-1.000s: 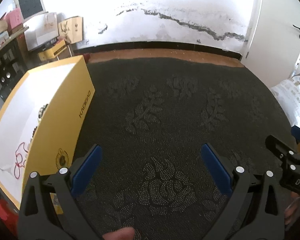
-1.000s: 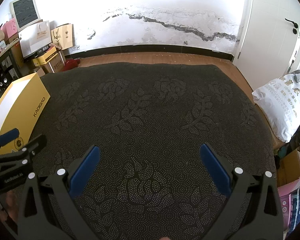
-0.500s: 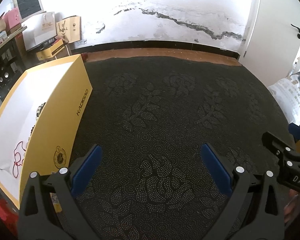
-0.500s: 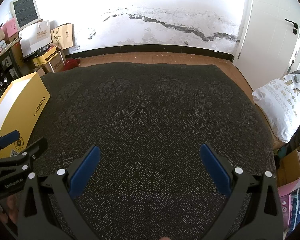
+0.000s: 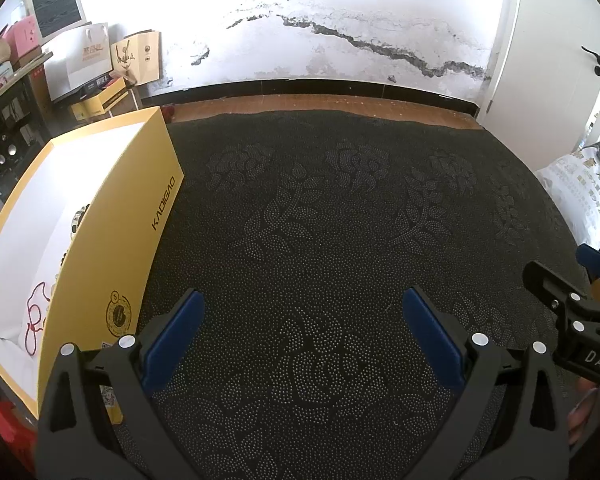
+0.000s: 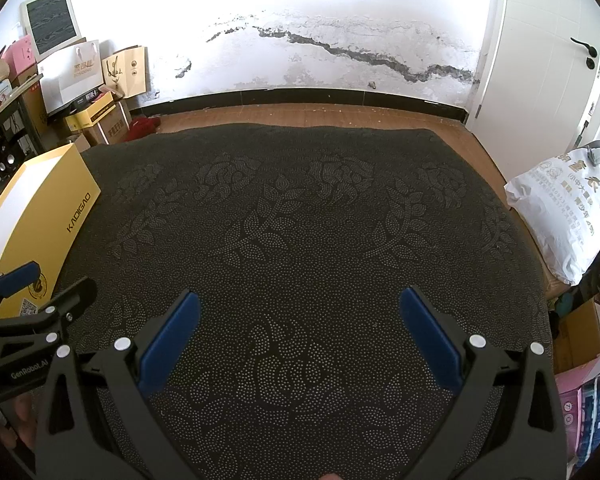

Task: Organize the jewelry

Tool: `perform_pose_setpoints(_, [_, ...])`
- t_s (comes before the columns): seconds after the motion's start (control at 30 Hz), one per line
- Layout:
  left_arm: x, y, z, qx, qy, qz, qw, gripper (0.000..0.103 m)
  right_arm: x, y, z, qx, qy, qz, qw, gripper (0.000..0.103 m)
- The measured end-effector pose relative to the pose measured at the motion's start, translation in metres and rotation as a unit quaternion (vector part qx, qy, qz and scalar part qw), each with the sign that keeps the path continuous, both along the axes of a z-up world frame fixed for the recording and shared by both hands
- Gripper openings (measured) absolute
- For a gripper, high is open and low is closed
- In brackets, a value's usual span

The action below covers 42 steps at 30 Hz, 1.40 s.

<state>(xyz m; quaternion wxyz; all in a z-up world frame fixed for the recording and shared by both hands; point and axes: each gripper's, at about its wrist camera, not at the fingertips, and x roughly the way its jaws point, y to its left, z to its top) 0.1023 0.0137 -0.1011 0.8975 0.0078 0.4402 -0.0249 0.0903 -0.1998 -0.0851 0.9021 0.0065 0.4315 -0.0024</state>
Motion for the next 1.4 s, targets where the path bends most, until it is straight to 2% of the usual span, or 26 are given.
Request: perform_pose_setpoints(1.4, [-0.0006, -0.0017, 0.0013, 0.002, 0.003, 0.002, 1.0000, 0.097, 0.0036, -0.0009, 0.0013, -0.002, -0.002, 0.003, 1.000, 0.097])
